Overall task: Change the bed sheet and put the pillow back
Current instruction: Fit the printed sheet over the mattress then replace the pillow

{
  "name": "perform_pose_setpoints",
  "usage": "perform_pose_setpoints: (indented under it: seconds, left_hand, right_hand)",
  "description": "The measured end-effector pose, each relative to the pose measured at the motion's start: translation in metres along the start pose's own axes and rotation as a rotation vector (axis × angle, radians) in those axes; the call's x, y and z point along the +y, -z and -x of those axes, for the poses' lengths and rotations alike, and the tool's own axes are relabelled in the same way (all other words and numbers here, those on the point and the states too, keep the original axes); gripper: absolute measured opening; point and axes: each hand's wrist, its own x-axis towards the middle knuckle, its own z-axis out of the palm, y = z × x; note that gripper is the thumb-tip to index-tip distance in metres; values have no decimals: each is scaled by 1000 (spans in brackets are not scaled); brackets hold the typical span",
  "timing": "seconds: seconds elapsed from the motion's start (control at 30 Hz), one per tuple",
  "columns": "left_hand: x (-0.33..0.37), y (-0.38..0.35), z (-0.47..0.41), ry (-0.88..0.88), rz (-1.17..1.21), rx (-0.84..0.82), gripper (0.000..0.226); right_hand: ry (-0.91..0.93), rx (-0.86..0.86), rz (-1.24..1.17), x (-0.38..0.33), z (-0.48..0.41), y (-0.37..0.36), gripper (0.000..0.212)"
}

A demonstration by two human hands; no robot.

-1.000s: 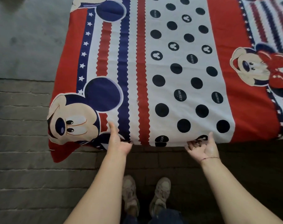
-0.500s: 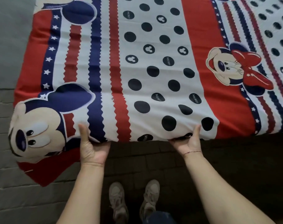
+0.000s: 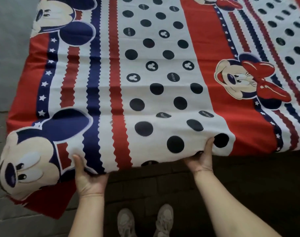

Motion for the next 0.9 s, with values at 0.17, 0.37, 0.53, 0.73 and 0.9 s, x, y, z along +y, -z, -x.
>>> perform_pose_setpoints:
  seconds: [0.17, 0.37, 0.53, 0.73, 0.9]
  left_hand:
    - [-7, 37, -8, 71, 5, 324, 59]
    - [-5, 37, -8, 55, -45, 327, 114]
    - [16, 28, 3, 102, 22, 422, 110]
    - [84, 40, 22, -42, 26, 531, 86]
    - [134, 76, 12, 27, 53, 521, 91]
  right_hand:
    - [-31, 195, 70, 9, -7, 37, 71]
    - [-70, 321, 121, 0, 2, 42, 65]
    - [-255, 359, 131, 33, 35, 33, 63]
    - [-476, 290, 140, 116, 78, -5, 83]
    - [-534, 245, 123, 180, 102, -38, 92]
